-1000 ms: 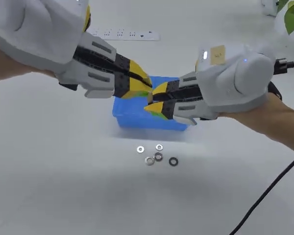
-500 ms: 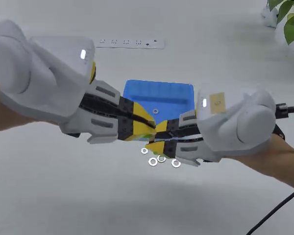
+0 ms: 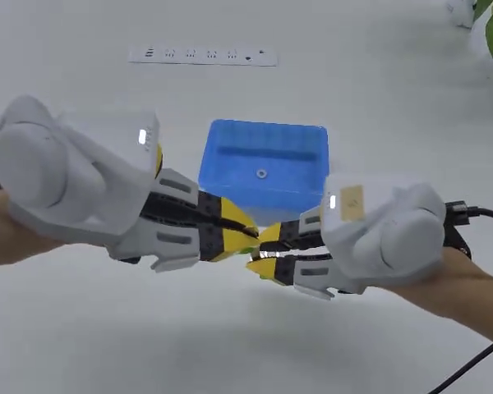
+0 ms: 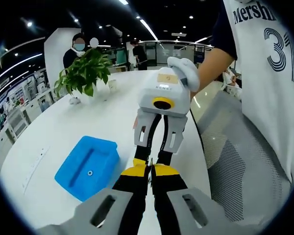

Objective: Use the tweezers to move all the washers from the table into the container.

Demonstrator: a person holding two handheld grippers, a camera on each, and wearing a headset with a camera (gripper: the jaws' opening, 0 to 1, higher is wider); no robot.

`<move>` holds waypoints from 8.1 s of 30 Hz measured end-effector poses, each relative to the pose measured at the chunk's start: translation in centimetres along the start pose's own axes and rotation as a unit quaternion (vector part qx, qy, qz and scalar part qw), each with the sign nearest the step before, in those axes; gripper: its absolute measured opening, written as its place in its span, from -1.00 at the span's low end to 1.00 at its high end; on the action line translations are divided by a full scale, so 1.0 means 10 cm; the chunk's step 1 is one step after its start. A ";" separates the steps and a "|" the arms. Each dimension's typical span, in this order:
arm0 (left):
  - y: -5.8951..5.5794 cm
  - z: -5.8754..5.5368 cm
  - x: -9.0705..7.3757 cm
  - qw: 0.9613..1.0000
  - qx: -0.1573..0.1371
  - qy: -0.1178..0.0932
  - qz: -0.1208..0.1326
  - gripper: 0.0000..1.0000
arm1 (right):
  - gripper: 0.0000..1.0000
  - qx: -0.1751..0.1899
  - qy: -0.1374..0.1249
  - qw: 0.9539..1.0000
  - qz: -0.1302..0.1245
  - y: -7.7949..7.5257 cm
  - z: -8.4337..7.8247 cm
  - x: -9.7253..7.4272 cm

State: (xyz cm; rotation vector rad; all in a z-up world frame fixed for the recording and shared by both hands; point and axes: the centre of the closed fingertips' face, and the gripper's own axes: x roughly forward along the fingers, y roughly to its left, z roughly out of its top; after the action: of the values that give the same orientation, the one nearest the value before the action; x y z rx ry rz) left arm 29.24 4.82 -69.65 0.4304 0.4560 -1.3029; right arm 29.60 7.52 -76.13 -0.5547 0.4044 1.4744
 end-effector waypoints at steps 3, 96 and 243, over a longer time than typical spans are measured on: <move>0.03 -0.03 0.01 1.000 -0.002 0.003 -0.001 -0.88 | -0.77 0.004 0.002 1.000 -0.001 -0.02 -0.02 0.03; 0.08 0.08 -0.07 1.000 0.001 0.019 -0.022 -0.87 | -0.80 0.014 -0.010 1.000 -0.008 -0.07 0.10 -0.04; 0.29 -0.17 -0.08 0.999 -0.038 0.023 -0.001 -0.87 | -0.78 0.001 -0.016 1.000 0.016 -0.25 0.05 0.26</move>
State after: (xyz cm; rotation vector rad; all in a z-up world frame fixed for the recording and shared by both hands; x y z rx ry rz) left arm 31.77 7.04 -70.48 0.3965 0.5440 -1.2758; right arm 32.23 9.87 -76.97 -0.5254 0.3910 1.5126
